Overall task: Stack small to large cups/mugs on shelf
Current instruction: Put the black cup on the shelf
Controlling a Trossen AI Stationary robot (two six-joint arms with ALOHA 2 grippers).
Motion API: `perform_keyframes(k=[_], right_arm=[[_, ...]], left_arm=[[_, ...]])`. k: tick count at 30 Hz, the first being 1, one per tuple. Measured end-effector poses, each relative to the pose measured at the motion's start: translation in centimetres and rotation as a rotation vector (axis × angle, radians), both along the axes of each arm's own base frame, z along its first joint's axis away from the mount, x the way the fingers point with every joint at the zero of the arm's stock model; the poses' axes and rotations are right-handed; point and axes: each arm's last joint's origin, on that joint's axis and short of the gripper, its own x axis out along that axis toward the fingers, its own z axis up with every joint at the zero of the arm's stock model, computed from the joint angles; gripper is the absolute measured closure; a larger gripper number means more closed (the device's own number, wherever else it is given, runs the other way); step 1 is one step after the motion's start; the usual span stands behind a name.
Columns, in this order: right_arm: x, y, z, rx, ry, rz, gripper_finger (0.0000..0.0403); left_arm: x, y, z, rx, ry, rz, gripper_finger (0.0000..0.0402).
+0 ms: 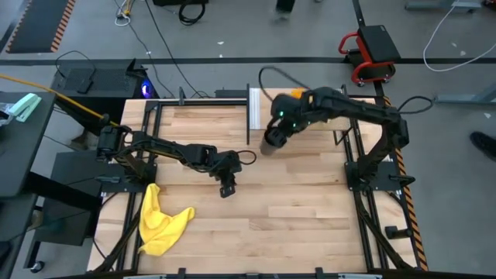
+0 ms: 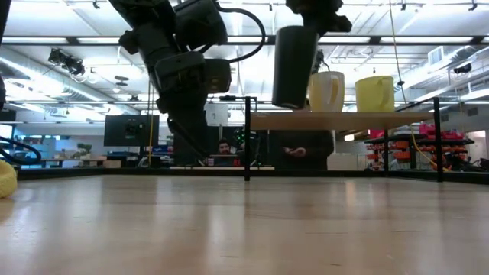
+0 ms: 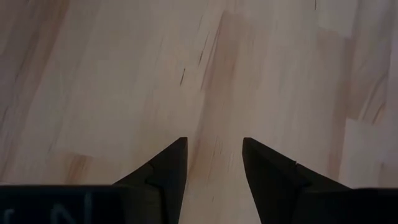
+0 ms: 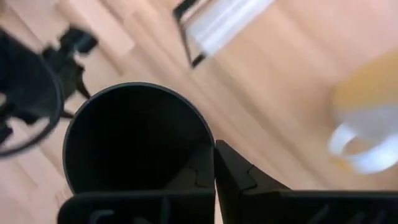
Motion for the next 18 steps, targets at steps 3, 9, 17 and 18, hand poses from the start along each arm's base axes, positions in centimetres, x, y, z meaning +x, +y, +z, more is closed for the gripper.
perform_keyframes(k=[3,9,17,18], right_arm=[[-0.4,-1.4,1.0,-0.021,-0.027,-0.015,0.0402],[-1.5,-4.6,2.6,-0.072,-0.066,-0.062,0.0402],[-2.6,-8.6,3.3,-0.135,-0.094,-0.102,0.0403],[-2.6,-9.0,3.0,-0.129,-0.090,-0.096,0.0403]], left_arm=[[0.1,0.0,0.1,-0.001,-0.013,0.002,0.0239],[0.1,0.3,0.1,-0.014,-0.013,0.034,0.0239],[0.1,0.6,0.1,-0.020,-0.010,0.074,0.0239],[0.1,0.6,0.1,-0.020,-0.010,0.074,0.0239]])
